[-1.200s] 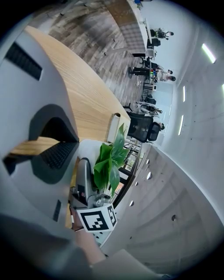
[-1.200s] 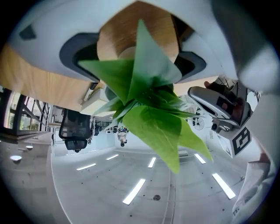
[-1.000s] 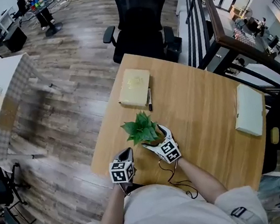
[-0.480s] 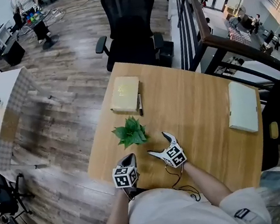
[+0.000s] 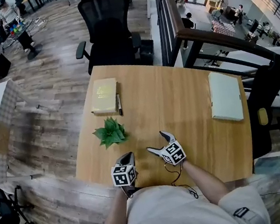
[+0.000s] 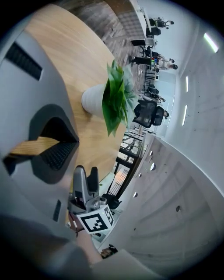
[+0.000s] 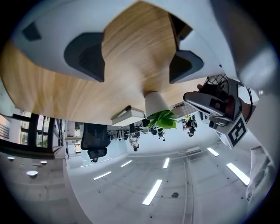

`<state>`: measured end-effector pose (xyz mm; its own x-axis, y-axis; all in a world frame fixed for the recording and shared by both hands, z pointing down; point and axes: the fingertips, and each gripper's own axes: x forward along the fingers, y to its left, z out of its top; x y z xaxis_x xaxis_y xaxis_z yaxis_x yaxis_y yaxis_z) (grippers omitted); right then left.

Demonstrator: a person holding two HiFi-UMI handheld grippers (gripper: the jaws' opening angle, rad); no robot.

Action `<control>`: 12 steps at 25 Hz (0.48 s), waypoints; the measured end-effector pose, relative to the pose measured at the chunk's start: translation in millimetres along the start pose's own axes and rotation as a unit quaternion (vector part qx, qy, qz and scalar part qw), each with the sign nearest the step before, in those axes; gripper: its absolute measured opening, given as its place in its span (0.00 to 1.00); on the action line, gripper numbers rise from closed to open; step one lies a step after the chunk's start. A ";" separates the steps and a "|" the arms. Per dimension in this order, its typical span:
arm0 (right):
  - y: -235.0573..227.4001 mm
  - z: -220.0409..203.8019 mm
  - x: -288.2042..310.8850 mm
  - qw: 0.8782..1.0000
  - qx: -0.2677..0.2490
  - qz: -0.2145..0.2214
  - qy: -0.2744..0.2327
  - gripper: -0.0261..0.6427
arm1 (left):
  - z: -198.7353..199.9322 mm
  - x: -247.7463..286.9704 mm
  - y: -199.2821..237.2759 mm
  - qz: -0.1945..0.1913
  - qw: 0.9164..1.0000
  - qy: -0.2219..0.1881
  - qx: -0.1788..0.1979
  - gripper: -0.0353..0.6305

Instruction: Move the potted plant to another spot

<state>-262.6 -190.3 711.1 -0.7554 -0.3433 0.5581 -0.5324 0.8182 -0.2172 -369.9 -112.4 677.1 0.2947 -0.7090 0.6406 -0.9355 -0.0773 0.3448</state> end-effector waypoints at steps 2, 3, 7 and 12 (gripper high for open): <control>-6.5 -4.0 -14.0 1.000 0.011 -0.012 -0.002 0.61 | 0.2 6.4 -11.8 -0.010 1.000 0.002 0.007 0.07; -10.1 -4.0 -20.9 1.000 0.015 -0.017 -0.005 0.52 | 2.7 10.1 -17.9 -0.016 1.000 0.001 0.011 0.07; -27.5 -4.9 -53.0 0.997 0.034 -0.062 -0.021 0.14 | 10.9 23.0 -46.2 -0.042 0.999 0.000 0.030 0.07; -35.9 -11.7 -85.0 0.994 0.062 -0.086 -0.026 0.05 | 22.9 26.8 -77.3 -0.067 0.996 -0.009 0.064 0.07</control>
<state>-174.9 -185.1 680.9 -0.6653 -0.4996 0.5547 -0.6968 0.6824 -0.2211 -294.2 -141.5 651.9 0.4157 -0.6987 0.5822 -0.9057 -0.2597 0.3350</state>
